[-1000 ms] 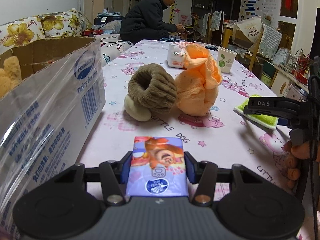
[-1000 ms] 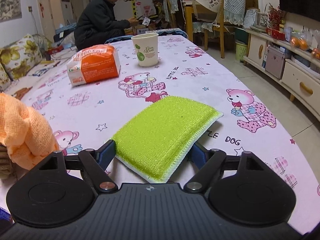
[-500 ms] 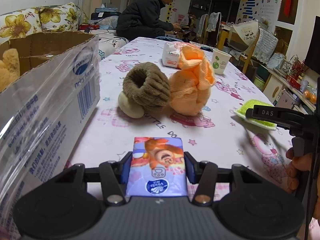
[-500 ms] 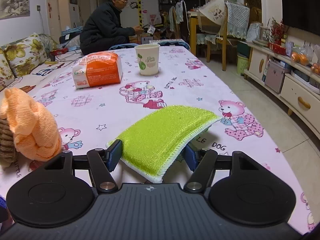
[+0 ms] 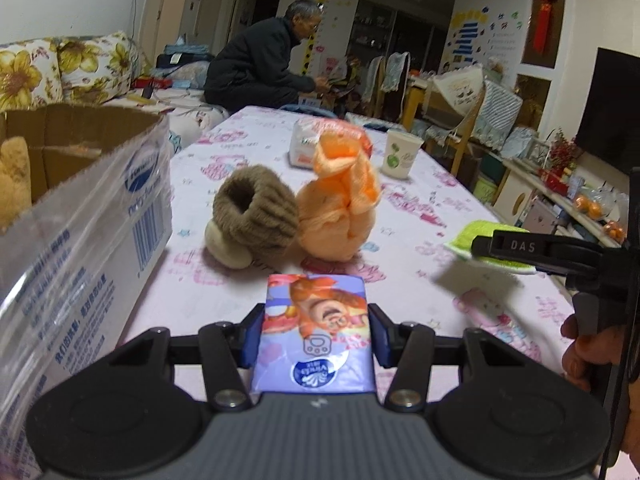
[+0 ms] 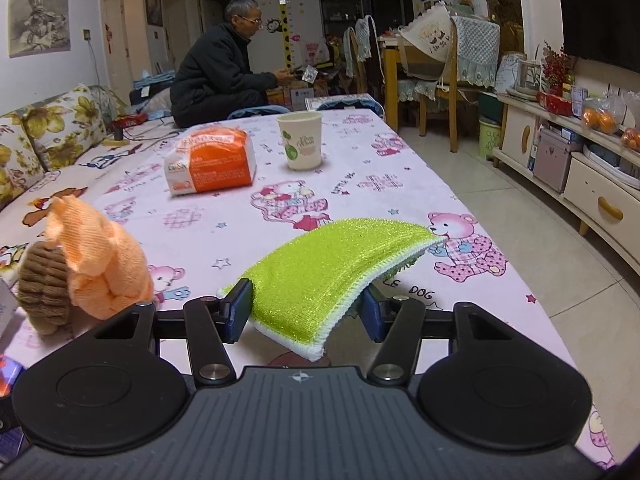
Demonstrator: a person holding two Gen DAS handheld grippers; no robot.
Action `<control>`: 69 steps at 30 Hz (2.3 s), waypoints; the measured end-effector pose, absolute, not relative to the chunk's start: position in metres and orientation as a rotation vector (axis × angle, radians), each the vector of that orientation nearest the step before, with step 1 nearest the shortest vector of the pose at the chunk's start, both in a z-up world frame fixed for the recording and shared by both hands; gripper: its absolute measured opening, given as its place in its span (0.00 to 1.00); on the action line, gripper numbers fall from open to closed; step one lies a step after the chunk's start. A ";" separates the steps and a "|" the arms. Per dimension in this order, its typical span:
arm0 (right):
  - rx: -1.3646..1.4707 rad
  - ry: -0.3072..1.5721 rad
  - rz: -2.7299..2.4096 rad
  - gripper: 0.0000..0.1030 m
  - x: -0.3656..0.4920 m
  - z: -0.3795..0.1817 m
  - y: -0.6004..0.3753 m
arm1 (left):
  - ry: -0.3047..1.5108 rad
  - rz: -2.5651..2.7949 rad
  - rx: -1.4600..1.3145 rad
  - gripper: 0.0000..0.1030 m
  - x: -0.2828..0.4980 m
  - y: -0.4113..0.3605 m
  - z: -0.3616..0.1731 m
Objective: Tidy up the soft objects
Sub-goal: 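Grasp the blue tissue packet with the left gripper while the right gripper grasps the green sponge, then carry the tissue packet and sponge over the box and open both grippers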
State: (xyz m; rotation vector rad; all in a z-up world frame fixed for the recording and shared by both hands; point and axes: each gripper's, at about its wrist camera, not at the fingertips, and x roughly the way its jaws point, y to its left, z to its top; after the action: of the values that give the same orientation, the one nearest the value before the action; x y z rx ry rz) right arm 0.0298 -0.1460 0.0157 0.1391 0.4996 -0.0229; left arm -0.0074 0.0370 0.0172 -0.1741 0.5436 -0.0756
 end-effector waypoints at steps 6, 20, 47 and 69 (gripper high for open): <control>0.125 0.482 -0.008 0.61 0.012 0.021 -0.137 | 0.498 -0.091 -0.166 0.50 -0.014 0.038 0.024; 0.110 0.423 0.061 0.59 -0.037 0.043 -0.108 | 0.392 -0.119 -0.159 0.50 -0.038 0.048 0.046; -0.005 0.293 0.580 0.60 -0.057 0.130 0.041 | 0.156 0.199 -0.344 0.50 -0.097 0.166 0.093; 0.103 0.434 0.885 0.65 -0.046 0.127 0.118 | 0.228 0.490 -0.432 0.53 -0.119 0.222 0.077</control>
State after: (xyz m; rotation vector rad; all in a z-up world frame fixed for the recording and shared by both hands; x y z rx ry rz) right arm -0.0460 0.1182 0.1269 0.1026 0.4340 0.8848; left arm -0.1195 0.2219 0.0772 -0.4319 0.2277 0.4896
